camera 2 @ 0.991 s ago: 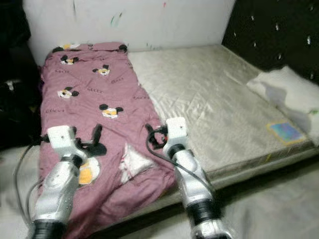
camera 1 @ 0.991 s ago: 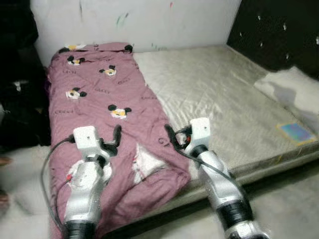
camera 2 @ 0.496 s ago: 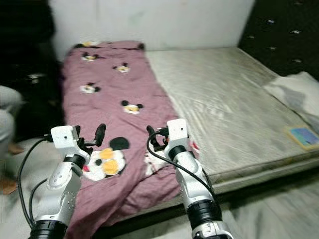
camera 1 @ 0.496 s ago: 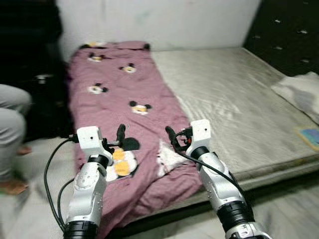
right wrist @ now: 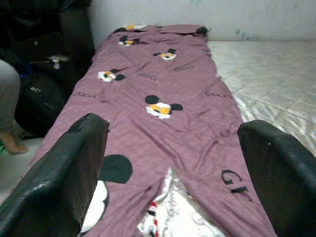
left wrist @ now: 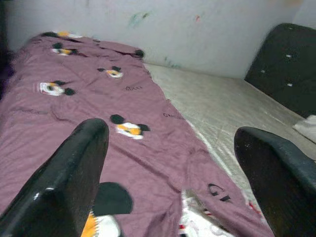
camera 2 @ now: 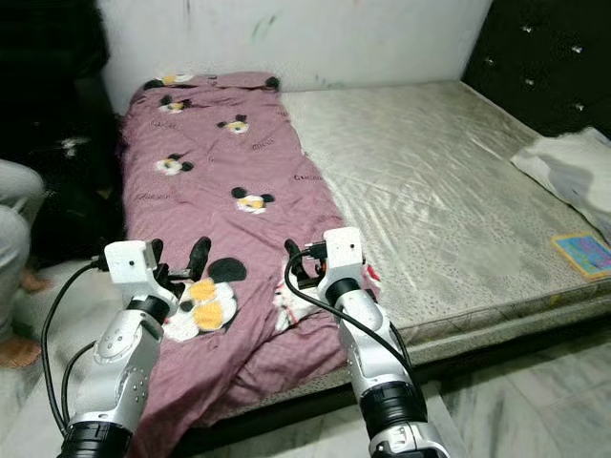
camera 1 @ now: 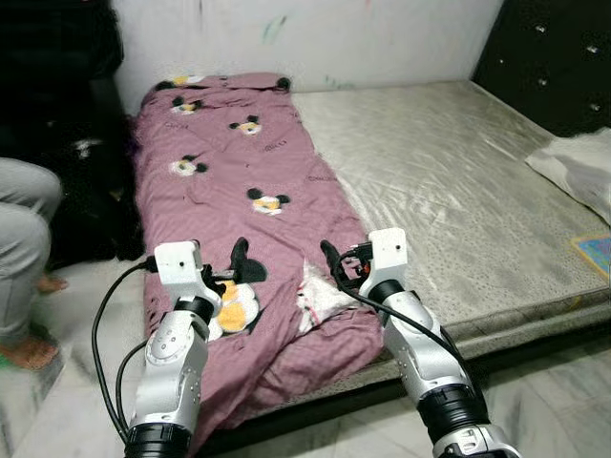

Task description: Clean up the room

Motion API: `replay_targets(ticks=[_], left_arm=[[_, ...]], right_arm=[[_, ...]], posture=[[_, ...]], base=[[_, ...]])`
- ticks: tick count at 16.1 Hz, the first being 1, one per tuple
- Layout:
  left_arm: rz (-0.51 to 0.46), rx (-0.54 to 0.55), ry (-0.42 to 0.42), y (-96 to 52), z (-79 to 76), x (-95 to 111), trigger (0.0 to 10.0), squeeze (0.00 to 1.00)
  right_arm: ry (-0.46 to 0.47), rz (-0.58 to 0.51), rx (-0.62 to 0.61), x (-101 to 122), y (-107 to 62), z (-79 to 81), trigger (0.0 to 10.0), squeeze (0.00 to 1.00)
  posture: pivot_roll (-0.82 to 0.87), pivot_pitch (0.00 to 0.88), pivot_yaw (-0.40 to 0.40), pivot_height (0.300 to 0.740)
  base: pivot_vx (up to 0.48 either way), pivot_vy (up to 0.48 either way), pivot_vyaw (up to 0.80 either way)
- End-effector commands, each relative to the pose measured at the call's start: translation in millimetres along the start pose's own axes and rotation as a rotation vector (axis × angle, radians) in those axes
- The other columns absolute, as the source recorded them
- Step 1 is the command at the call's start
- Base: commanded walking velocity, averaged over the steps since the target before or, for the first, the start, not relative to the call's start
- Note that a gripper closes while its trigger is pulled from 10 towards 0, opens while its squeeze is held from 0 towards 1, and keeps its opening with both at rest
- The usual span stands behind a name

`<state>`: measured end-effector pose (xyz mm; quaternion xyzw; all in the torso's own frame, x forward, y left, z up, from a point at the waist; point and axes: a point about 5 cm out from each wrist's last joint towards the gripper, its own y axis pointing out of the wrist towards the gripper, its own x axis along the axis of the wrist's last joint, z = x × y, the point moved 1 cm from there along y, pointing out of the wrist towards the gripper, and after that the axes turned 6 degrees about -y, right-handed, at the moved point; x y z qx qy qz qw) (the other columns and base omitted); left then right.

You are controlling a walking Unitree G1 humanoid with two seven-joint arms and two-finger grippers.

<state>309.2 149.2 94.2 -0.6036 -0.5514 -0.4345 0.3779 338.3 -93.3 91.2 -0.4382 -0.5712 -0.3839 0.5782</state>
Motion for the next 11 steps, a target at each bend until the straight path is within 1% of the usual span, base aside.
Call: replay_targets(ticks=[1, 4, 9, 11], left_arm=[[-0.016, -0.02, 0.001, 1.5, -5.1, 3.5, 10.0, 0.0], [-0.019, -0.022, 0.003, 1.1, -5.3, 4.4, 10.0, 0.0], [-0.019, -0.025, 0.001, 1.3, -5.7, 4.5, 10.0, 0.0], [-0.013, -0.016, 0.009, 1.5, -5.5, 3.9, 10.0, 0.0]], right_arm=[[0.007, 0.005, -0.026, 0.8, 0.3, -7.3, 10.0, 0.0], [0.006, 0.002, -0.025, 1.7, 0.4, -7.0, 10.0, 0.0], [0.004, 0.001, -0.027, 2.2, 0.7, -7.3, 10.0, 0.0], [0.005, 0.0, -0.029, 2.3, 0.9, -7.5, 10.0, 0.0]], posture=[[0.04, 0.0, -0.044, 0.74], [0.04, 0.0, -0.045, 0.74], [0.04, 0.0, -0.045, 0.74], [0.04, 0.0, -0.045, 0.74]], base=[[0.304, 0.0, -0.44], [0.321, 0.0, 0.0], [0.393, 0.0, 0.0], [0.0, 0.0, 0.0]])
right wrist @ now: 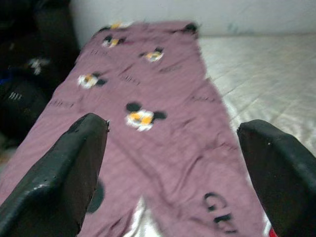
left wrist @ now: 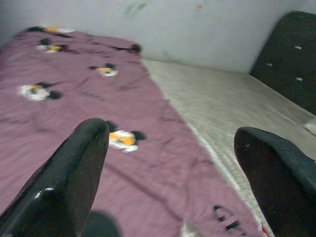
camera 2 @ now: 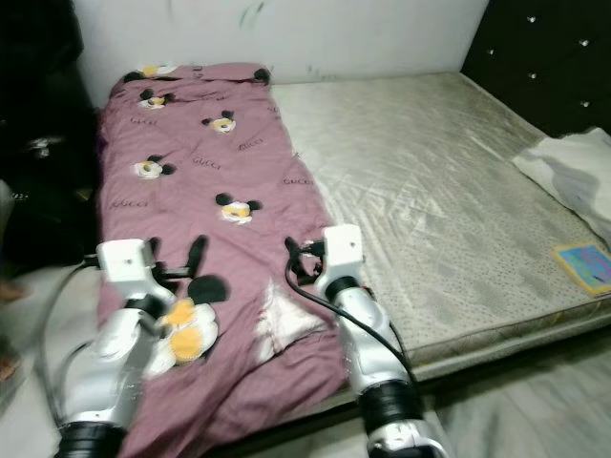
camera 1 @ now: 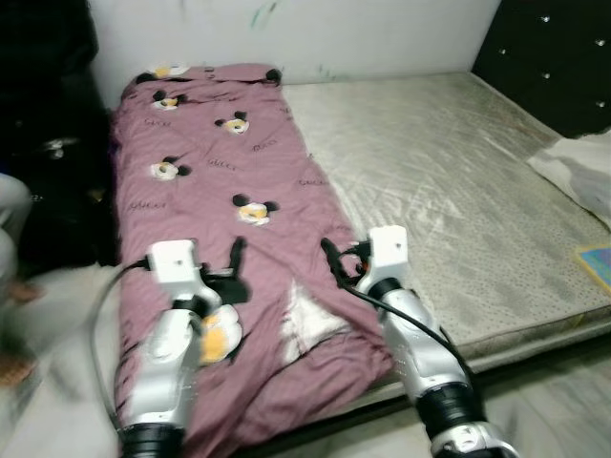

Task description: Clean up the room

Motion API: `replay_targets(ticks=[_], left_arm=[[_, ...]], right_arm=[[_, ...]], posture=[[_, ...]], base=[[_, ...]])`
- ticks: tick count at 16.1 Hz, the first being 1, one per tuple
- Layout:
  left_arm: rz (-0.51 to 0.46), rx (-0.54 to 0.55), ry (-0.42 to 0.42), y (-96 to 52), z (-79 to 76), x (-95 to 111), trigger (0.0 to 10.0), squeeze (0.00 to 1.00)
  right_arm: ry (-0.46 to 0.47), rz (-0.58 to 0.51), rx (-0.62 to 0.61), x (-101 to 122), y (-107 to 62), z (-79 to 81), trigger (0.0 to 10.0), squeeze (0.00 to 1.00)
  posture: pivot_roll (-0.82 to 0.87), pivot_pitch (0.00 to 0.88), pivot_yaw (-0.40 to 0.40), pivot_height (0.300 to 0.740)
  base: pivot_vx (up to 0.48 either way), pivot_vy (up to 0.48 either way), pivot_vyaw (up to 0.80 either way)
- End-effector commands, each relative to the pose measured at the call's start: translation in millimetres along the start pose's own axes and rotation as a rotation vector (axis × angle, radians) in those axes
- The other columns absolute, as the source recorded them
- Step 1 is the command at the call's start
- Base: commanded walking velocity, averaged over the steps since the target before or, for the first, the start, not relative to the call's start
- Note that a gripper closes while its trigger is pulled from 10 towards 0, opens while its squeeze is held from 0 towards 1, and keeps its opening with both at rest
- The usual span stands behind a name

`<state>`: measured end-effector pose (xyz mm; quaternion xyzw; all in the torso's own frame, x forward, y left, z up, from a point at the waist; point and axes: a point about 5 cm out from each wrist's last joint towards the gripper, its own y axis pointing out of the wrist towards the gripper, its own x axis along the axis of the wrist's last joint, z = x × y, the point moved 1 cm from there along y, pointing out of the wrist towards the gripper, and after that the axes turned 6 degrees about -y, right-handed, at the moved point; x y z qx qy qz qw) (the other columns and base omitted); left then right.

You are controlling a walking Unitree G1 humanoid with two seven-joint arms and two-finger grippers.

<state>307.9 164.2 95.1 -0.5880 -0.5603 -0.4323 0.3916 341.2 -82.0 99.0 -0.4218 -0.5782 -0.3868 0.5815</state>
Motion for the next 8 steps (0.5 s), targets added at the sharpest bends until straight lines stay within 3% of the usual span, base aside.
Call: replay_targets(ticks=[1, 8], left_arm=[[0.005, -0.049, -0.011, 3.9, -18.7, -2.0, 10.0, 0.0], [0.009, -0.043, -0.006, 4.6, -17.9, -2.3, 10.0, 0.0]], right_arm=[[-0.005, 0.026, -0.054, -5.8, -5.3, -16.8, 10.0, 0.0], [-0.006, 0.026, -0.052, -6.0, -4.7, -16.5, 10.0, 0.0]], posture=[[0.04, 0.0, -0.045, 0.74], [0.05, 0.0, -0.044, 0.74]], base=[[0.0, 0.0, 0.0], [0.0, 0.0, 0.0]])
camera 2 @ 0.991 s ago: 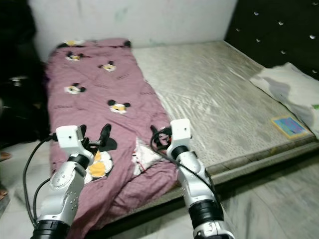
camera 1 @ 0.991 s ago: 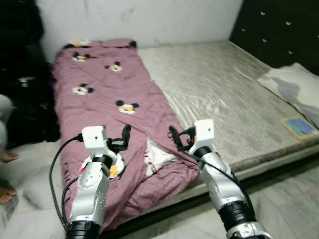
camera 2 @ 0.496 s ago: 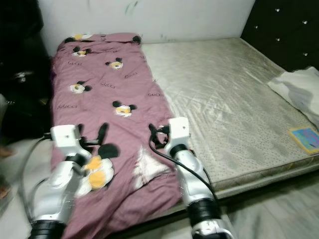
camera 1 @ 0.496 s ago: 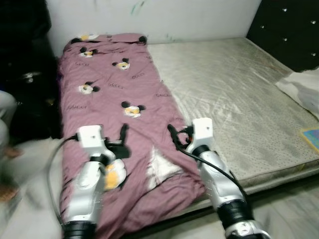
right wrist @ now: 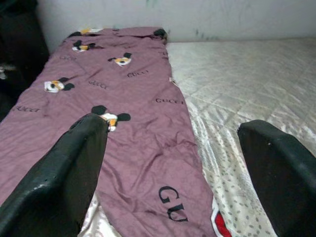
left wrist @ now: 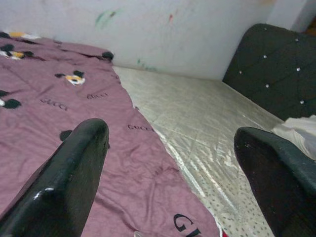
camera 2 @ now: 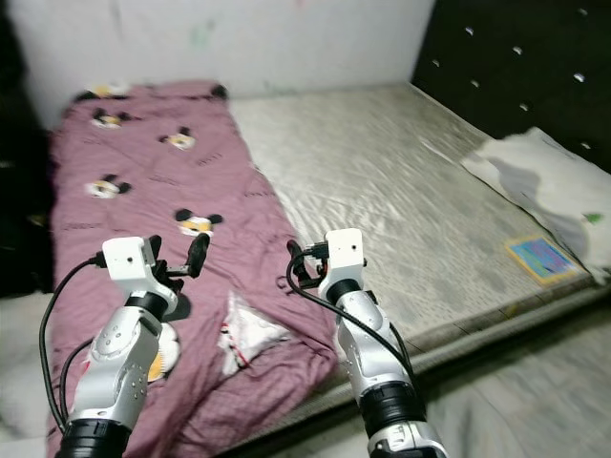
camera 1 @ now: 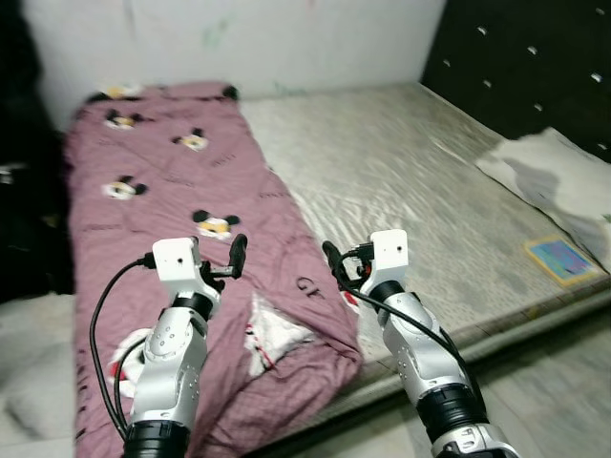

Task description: Clean up the room

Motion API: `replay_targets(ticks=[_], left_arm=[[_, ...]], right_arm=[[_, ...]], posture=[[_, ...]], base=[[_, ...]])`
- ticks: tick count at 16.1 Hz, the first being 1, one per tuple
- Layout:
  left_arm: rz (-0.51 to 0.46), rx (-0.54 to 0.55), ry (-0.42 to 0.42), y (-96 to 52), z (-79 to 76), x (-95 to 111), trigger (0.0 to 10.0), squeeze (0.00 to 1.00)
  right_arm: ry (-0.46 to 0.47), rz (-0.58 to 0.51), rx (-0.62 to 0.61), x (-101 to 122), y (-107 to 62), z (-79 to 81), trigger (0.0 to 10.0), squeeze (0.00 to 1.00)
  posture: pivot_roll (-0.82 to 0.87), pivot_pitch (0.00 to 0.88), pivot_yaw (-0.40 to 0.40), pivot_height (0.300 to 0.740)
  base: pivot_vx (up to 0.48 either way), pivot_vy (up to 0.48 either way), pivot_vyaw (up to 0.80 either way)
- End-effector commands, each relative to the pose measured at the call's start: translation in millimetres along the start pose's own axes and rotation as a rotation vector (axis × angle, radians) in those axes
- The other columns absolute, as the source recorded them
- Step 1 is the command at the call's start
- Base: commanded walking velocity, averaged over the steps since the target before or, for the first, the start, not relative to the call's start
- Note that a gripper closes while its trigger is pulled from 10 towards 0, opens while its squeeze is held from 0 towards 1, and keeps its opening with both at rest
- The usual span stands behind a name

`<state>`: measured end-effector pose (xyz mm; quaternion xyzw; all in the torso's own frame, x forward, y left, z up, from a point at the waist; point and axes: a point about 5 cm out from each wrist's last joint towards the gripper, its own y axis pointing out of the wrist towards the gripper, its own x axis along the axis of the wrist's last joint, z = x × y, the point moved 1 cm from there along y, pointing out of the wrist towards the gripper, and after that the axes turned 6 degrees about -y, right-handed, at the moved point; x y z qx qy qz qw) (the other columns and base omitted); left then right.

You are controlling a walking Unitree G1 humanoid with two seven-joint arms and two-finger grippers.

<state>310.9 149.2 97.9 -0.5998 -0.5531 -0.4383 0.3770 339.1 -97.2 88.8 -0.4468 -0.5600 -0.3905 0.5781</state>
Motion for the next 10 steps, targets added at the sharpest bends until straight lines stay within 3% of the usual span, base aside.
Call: replay_targets(ticks=[1, 2, 4, 6, 10], left_arm=[[0.005, 0.0, 0.009, 0.6, -2.7, 0, 10.0, 0.0], [0.006, 0.004, 0.009, 0.6, -2.2, 0, 10.0, 0.0], [0.007, 0.008, 0.01, 0.7, -2.1, 0, 10.0, 0.0], [0.006, 0.018, 0.01, 0.0, -1.0, 0, 10.0, 0.0], [-0.024, -0.022, 0.03, -18.2, 0.8, 10, 10.0, 0.0]], right_arm=[[-0.02, -0.014, 0.006, 5, 2.1, -2.4, 10.0, 0.0], [-0.034, -0.018, 0.018, 6, 2.1, -0.8, 10.0, 0.0], [-0.039, -0.018, 0.02, 6, 2.0, -0.3, 10.0, 0.0], [-0.026, -0.015, 0.007, 7, 2.0, -3.4, 10.0, 0.0], [-0.051, -0.014, -0.08, 11, -1.8, -27.6, 10.0, 0.0]], posture=[[0.05, 0.0, -0.044, 0.74], [0.05, 0.0, -0.044, 0.74], [0.05, 0.0, -0.046, 0.74], [0.05, 0.0, -0.048, 0.74], [0.06, 0.035, -0.045, 0.74]], base=[[0.0, 0.0, 0.0], [0.0, 0.0, 0.0], [0.0, 0.0, 0.8], [0.0, 0.0, 0.0], [0.0, 0.0, 0.0]])
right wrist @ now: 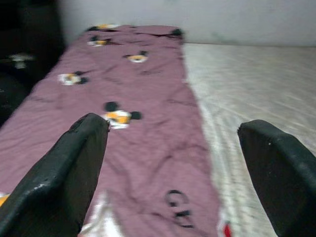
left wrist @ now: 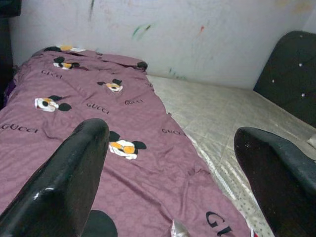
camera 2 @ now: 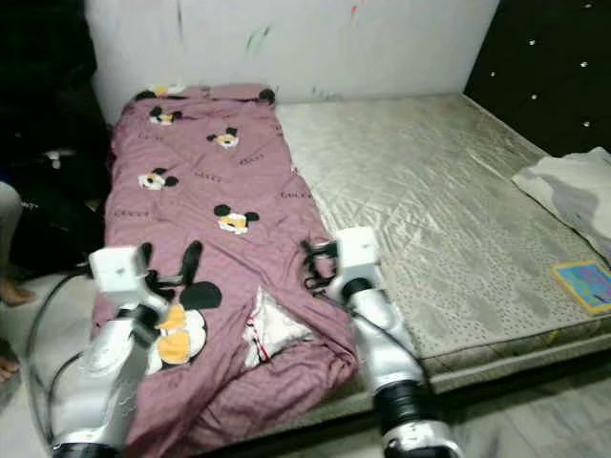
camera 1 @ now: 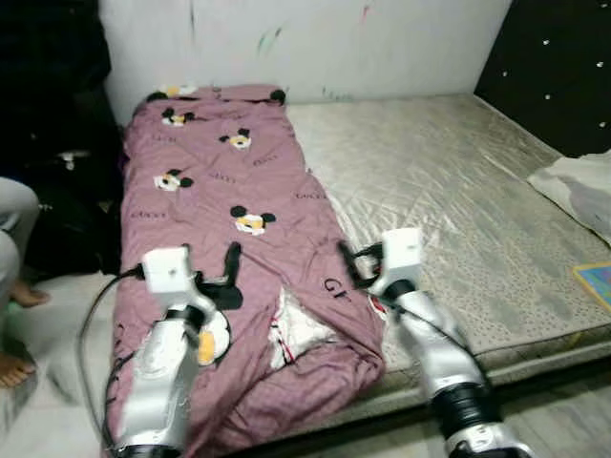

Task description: Clean up the room

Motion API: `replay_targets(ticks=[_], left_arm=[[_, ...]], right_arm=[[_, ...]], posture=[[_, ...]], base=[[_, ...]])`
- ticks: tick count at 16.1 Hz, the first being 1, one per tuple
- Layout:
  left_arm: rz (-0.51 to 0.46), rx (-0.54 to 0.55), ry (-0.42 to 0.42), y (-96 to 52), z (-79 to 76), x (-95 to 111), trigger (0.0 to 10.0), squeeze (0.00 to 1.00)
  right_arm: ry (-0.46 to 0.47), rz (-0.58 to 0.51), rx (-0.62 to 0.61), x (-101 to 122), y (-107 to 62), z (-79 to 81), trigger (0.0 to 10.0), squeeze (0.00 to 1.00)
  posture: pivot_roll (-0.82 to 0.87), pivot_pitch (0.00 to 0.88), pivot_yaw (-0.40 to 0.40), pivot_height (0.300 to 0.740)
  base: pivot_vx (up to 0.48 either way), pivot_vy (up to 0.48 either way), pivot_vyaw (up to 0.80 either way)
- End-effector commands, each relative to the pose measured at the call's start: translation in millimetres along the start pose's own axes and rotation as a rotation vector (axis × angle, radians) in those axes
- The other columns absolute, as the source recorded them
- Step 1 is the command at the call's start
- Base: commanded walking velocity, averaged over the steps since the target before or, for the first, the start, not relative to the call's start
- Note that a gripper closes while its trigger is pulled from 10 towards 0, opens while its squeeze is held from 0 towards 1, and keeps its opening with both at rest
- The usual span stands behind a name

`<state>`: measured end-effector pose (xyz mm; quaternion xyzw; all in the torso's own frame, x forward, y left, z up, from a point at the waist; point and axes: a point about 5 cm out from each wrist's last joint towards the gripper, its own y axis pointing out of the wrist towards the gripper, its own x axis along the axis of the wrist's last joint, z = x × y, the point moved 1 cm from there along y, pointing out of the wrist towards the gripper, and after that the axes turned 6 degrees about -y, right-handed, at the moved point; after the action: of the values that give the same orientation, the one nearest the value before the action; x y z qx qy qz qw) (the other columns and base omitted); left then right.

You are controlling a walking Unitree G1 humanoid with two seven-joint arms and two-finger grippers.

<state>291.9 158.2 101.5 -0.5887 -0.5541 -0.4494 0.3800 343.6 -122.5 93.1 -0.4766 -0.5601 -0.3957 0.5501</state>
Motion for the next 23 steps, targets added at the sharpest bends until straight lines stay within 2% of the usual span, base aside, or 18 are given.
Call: replay_targets(ticks=[1, 2, 6, 7, 9, 10, 13, 23], left_arm=[[-0.006, -0.025, 0.004, 0.9, -4.4, 4, 10.0, 0.0], [-0.022, -0.02, 0.047, -11.5, 0.7, 9, 10.0, 0.0], [0.005, 0.07, 0.105, -40.4, 19.6, 8, 10.0, 0.0], [0.014, 0.077, 0.108, -45.3, 21.2, 8, 10.0, 0.0], [0.018, 0.133, 0.162, -54.4, 26.8, 11, 10.0, 0.0], [0.009, 0.127, 0.189, -58.5, 27.1, 13, 10.0, 0.0], [0.014, 0.106, 0.186, -62.8, 26.1, 13, 10.0, 0.0], [0.012, 0.111, 0.185, -58.9, 22.7, 13, 10.0, 0.0]], right_arm=[[-0.001, -0.019, -0.015, 7, 1.6, -2.6, 10.0, 0.0], [0.002, -0.027, -0.026, 7, -6.9, -7.8, 10.0, 0.0], [0.017, -0.006, -0.007, -6, -34.9, -4.6, 10.0, 0.0], [0.022, -0.005, -0.012, -7, -37.7, -5.7, 10.0, 0.0], [0.026, -0.01, -0.031, -3, -43.9, -10.9, 10.0, 0.0], [0.025, -0.009, -0.035, -1, -49.1, -12.7, 10.0, 0.0], [0.018, 0.008, -0.038, -3, -55.3, -12.7, 10.0, 0.0], [0.022, 0.022, 0.013, -1, -53.6, -5.9, 10.0, 0.0]], posture=[[0.06, 0.035, -0.045, 0.74], [0.06, 0.059, -0.046, 0.74], [0.07, 0.087, -0.046, 0.74], [0.07, 0.09, -0.047, 0.74], [0.07, 0.098, -0.049, 0.74], [0.07, 0.099, -0.049, 0.74], [0.07, 0.11, -0.049, 0.74], [0.06, 0.12, -0.056, 0.74]], base=[[0.0, 0.0, 0.0], [0.0, 0.0, 0.0], [0.0, 0.0, 0.0], [0.0, 0.0, 0.0], [0.0, 0.0, 0.0], [0.0, 0.0, 0.0], [0.0, 0.0, 0.0], [0.0, 0.0, 0.0]])
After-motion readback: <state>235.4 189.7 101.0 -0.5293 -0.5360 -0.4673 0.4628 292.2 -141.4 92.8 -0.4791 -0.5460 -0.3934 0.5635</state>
